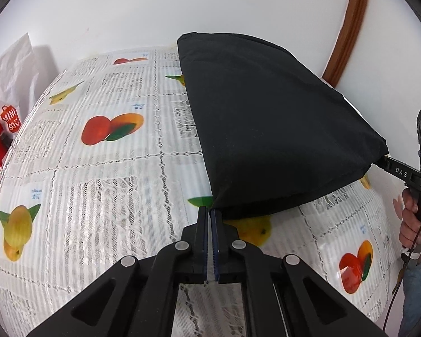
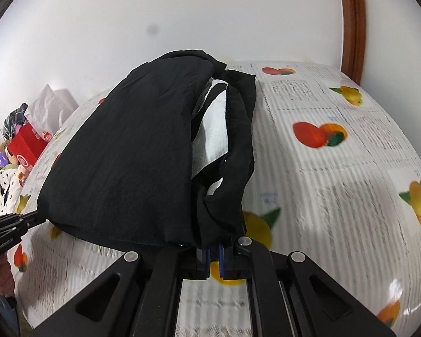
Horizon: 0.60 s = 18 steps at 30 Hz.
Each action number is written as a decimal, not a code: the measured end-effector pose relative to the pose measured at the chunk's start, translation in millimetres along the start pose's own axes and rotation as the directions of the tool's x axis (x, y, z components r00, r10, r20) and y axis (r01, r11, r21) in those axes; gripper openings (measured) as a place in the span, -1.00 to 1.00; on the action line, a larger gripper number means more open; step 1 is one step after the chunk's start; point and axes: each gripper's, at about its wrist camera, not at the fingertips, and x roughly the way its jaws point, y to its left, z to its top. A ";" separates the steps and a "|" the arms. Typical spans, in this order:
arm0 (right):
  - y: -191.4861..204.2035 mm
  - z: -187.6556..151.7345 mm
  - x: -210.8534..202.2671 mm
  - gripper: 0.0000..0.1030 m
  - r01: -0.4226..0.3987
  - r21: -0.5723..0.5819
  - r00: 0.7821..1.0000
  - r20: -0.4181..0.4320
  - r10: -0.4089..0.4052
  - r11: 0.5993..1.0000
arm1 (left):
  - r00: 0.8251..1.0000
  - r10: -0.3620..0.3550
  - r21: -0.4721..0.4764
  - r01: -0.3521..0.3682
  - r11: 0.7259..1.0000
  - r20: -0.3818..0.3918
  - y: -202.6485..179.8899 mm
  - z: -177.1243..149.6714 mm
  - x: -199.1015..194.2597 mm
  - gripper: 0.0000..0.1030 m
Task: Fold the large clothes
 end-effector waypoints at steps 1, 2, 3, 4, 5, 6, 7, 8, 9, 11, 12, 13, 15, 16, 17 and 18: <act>-0.7 2.4 3.4 -0.92 0.002 0.005 1.000 -0.002 -0.002 1.000 | 1.000 -0.001 -0.001 0.001 1.000 -0.004 0.4 2.1 1.8 -0.93; -1.9 4.5 6.7 -0.92 0.002 0.012 1.000 -0.003 -0.002 1.000 | 1.000 -0.002 -0.001 0.002 1.000 -0.007 -0.9 2.6 1.8 -0.93; -2.7 6.0 9.1 -0.92 0.004 0.016 1.000 -0.004 -0.004 1.000 | 1.000 -0.003 -0.002 0.003 1.000 -0.009 1.8 3.7 1.2 -0.93; -3.5 7.2 11.5 -0.92 0.012 0.016 1.000 -0.003 -0.011 1.000 | 1.000 -0.005 -0.003 0.005 1.000 -0.011 1.2 3.5 0.2 -0.93; -3.8 7.7 12.2 -0.92 0.018 0.013 1.000 0.002 -0.018 1.000 | 1.000 -0.003 -0.003 0.003 1.000 -0.015 1.8 4.4 0.3 -0.93; -3.8 7.2 11.7 -0.92 0.020 0.011 1.000 0.004 -0.020 1.000 | 1.000 0.000 -0.001 0.000 1.000 -0.018 4.1 5.6 0.7 -0.93; -4.3 6.0 10.2 -0.91 0.023 0.010 1.000 0.004 -0.023 1.000 | 1.000 0.003 0.002 -0.003 1.000 -0.021 4.5 5.1 0.1 -0.93; -5.1 4.0 7.3 -0.88 0.028 0.008 1.000 0.003 -0.028 1.000 | 1.000 0.006 0.005 -0.005 1.000 -0.024 3.8 4.3 -1.0 -0.92; -5.7 2.3 4.5 -0.87 0.033 0.006 0.999 0.002 -0.033 0.999 | 1.000 0.006 0.007 -0.006 1.000 -0.026 3.8 3.6 -1.6 -0.92; -9.1 -1.7 -3.4 -0.85 0.037 0.001 0.999 -0.007 -0.037 0.999 | 0.999 0.021 0.013 -0.020 1.000 -0.041 3.0 2.0 -2.2 -0.86; -11.5 -4.7 -10.8 -0.85 0.027 -0.003 1.000 -0.008 -0.027 1.000 | 0.998 0.040 0.017 -0.039 0.999 -0.051 2.1 0.6 -3.4 -0.85; -13.0 -6.3 -15.7 -0.85 0.020 -0.011 1.000 -0.004 -0.020 1.000 | 0.998 0.046 0.019 -0.045 0.999 -0.052 3.0 0.6 -3.4 -0.84; -13.4 -11.1 -32.7 -0.85 0.000 -0.044 1.000 0.017 0.001 0.999 | 0.998 0.042 0.020 -0.041 0.999 -0.048 4.2 -0.9 -9.4 -0.83; -12.7 -12.3 -40.1 -0.85 -0.005 -0.053 0.999 0.033 0.006 0.999 | 0.998 0.037 0.016 -0.036 0.999 -0.045 5.4 -0.6 -14.5 -0.73; -12.1 -12.6 -46.2 -0.85 -0.008 -0.060 0.999 0.050 0.011 0.998 | 0.999 0.032 0.011 -0.032 0.999 -0.039 6.4 -0.5 -18.8 -0.55; -10.1 -11.8 -52.5 -0.83 -0.017 -0.072 0.997 0.068 0.022 0.997 | 0.999 0.026 0.008 -0.026 1.000 -0.030 6.8 0.1 -24.1 -0.46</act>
